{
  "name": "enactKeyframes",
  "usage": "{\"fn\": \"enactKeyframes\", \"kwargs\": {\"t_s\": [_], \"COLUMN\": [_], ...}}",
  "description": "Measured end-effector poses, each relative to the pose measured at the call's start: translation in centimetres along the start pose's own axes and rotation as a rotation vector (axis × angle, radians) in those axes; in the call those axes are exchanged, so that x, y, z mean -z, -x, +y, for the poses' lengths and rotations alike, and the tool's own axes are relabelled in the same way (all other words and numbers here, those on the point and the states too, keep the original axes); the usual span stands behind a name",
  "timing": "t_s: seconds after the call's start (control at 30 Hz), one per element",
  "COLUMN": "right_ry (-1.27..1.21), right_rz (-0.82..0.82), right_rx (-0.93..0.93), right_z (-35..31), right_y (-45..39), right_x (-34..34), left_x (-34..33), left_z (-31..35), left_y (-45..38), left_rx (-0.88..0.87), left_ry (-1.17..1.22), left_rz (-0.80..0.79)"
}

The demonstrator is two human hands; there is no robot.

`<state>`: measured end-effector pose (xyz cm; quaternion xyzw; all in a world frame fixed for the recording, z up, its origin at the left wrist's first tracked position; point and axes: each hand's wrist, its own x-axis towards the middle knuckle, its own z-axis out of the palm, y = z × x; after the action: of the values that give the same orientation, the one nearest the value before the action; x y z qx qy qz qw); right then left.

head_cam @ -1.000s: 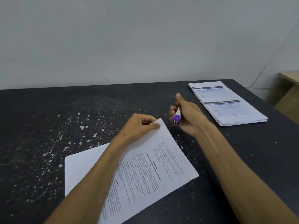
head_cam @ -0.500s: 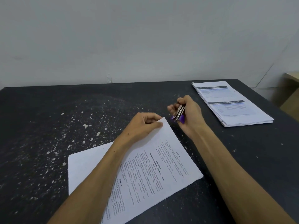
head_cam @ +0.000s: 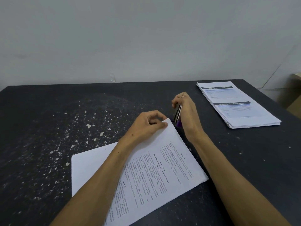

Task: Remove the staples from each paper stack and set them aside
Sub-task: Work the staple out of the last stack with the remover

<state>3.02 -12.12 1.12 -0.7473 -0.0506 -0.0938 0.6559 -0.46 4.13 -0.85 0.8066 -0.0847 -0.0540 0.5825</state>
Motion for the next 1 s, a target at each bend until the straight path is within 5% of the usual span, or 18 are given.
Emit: {"fn": "enactKeyframes", "kwargs": {"t_s": [0.27,0.57,0.77,1.0], "right_ry": [-0.019,0.332,-0.050,0.038], "right_rz": [-0.040,0.171,0.201,0.172], "right_rx": [-0.084,0.181,-0.041,-0.219], "right_z": [1.0,0.6,-0.2,0.3], "right_y": [0.1,0.4,0.6,0.1], "right_x": [0.6,1.1,1.1,0.6], "left_x": [0.1,0.2,0.3,0.2], "left_z": [-0.2,-0.3,-0.3,-0.4], "left_y": [-0.3,-0.3,-0.2,-0.2], "left_rx": [0.002,-0.007,-0.004,0.005], "left_ry": [-0.008,-0.010,-0.020,-0.008], "left_rz": [0.001,-0.003,-0.009,-0.009]}}
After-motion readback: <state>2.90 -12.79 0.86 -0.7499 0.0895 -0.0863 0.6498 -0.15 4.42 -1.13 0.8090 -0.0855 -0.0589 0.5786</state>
